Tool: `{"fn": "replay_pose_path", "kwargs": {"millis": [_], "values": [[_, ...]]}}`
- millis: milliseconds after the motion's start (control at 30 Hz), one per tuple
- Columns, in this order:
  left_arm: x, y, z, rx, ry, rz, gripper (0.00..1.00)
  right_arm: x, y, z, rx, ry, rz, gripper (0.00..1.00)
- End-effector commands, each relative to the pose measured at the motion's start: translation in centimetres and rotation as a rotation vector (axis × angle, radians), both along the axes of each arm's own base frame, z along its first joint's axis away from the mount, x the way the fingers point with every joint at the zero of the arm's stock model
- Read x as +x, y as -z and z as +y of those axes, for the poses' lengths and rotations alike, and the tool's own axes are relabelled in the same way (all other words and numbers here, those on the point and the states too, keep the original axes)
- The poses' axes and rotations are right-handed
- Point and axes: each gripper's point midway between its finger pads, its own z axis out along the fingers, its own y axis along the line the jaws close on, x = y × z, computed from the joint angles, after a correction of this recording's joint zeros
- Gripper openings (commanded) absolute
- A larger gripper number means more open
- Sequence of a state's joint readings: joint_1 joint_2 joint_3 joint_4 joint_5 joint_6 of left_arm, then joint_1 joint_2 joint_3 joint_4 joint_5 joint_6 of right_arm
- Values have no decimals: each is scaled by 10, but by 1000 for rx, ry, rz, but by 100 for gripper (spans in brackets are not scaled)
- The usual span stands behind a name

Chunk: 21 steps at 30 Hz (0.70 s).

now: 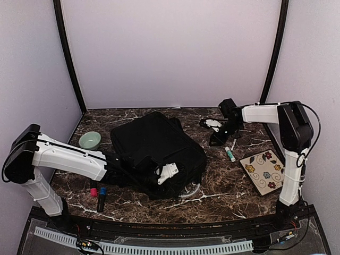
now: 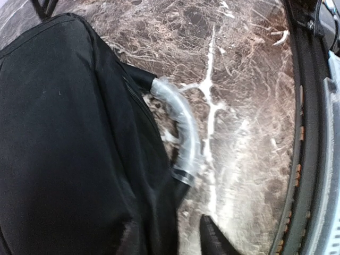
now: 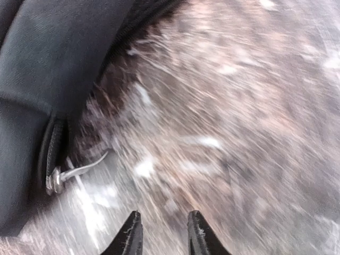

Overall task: Pack the student bag
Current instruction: Place the largest pocket of the bag in the student bag, then pick up the lower front pocket of the student bag.

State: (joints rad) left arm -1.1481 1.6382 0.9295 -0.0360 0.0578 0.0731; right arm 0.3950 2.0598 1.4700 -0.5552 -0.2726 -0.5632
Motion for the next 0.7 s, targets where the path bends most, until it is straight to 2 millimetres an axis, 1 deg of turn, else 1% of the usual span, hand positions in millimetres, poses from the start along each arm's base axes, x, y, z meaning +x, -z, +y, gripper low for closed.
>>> {"fn": "replay_pose_path", "kwargs": {"millis": [0,67,100,167,267,300,333,400,467,500,567,600,667], "values": [[-9,-39,7,-41,-11,2,48,7,-59,-13,41,79,-150,33],[-4,-58,8,-83,-37,-32,54,-2,-72,-17,52,91,-160,35],[-1,-68,10,-101,-51,-49,56,-7,-83,-19,60,102,-175,35],[7,-85,14,-129,-97,-94,60,-13,-93,-26,67,140,-181,36],[28,-105,28,-140,-222,-184,65,-22,-102,-38,60,210,-170,37],[39,-111,34,-143,-283,-225,69,-25,-102,-43,50,229,-159,38],[50,-115,42,-140,-357,-263,75,-29,-101,-47,40,244,-143,38],[73,-121,59,-137,-513,-322,83,-36,-97,-53,26,267,-107,38],[97,-123,76,-134,-649,-336,84,-43,-95,-56,33,277,-73,39],[107,-122,81,-137,-692,-320,84,-47,-95,-56,46,275,-61,39],[121,-118,82,-142,-701,-260,84,-52,-98,-58,68,275,-59,39],[128,-115,81,-143,-691,-237,84,-55,-95,-57,72,266,-49,39],[131,-109,72,-124,-621,-228,85,-60,-106,-55,107,245,-77,39]]}}
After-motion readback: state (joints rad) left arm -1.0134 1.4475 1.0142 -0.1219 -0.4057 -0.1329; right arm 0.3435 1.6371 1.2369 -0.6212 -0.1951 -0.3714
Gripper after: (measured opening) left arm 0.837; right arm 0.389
